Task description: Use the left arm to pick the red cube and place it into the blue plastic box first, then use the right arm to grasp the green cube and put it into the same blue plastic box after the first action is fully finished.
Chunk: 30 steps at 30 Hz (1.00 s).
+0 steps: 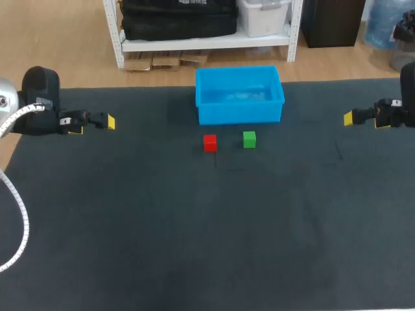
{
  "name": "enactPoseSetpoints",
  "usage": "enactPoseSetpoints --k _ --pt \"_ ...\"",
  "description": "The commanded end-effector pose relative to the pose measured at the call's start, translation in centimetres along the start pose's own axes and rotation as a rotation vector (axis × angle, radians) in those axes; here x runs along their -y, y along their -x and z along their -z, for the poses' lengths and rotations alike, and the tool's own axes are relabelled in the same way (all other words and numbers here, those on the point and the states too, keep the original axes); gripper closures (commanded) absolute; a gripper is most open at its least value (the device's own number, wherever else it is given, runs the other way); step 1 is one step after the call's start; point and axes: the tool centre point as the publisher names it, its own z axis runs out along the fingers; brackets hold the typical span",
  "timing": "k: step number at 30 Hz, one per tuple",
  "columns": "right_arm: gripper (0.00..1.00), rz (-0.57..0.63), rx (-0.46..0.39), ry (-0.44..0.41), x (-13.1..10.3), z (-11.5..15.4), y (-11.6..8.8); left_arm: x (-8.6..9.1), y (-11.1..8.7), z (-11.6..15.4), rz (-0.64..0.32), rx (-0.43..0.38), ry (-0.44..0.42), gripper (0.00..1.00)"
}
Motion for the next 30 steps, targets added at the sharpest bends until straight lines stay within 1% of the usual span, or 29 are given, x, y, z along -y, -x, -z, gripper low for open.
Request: enactPoseSetpoints --k 1,14,23,30 --pt "0.00 0.001 -0.001 0.002 0.1 0.0 0.0 -0.1 -0.1 0.0 -0.001 0.004 -0.006 0.00" --pt "0.00 0.001 -0.001 0.002 0.1 0.0 0.0 -0.1 -0.1 0.0 -0.001 0.004 -0.006 0.00" --pt "0.00 0.001 -0.001 0.002 0.1 0.0 0.0 0.0 0.5 -0.1 0.004 0.017 -0.004 0.00" --pt "0.00 0.001 -0.001 0.002 0.1 0.0 0.0 0.2 1.2 -0.4 -0.027 -0.027 0.042 0.00"
